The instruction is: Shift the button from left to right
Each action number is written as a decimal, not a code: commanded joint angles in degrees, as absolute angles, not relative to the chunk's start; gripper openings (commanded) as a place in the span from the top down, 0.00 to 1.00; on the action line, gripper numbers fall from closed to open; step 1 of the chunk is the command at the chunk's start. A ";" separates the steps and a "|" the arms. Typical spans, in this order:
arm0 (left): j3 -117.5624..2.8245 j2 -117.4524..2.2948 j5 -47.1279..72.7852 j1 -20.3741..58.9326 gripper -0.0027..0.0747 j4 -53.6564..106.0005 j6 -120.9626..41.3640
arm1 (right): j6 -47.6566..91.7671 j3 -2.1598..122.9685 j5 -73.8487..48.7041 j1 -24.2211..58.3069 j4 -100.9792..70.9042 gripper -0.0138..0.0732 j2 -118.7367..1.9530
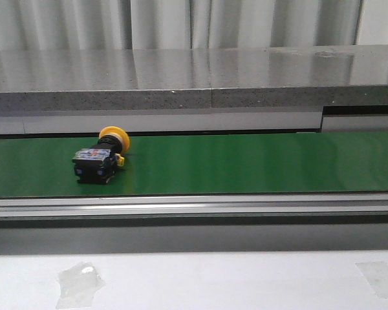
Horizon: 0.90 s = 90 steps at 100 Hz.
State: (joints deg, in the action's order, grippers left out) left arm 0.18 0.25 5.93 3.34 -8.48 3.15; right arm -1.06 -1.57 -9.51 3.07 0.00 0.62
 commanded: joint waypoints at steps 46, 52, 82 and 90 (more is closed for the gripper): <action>2.61 2.06 1.51 3.23 0.99 -7.94 3.67 | -0.86 -0.58 -4.31 3.16 0.00 0.92 1.33; 2.61 2.06 1.51 3.23 0.99 -7.94 3.67 | -0.86 -0.58 -2.72 3.16 0.00 0.92 1.33; 2.61 2.06 1.51 3.23 0.99 -7.94 3.67 | -0.86 9.70 -7.80 3.20 -8.12 0.92 -2.42; 2.61 2.06 1.51 3.23 0.99 -7.94 3.67 | -0.86 16.81 -13.99 3.15 -8.12 0.92 -7.66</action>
State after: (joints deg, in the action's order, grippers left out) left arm 0.18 0.25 5.93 3.34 -8.48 3.28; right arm -1.06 8.57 -12.73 3.10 -7.36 -1.72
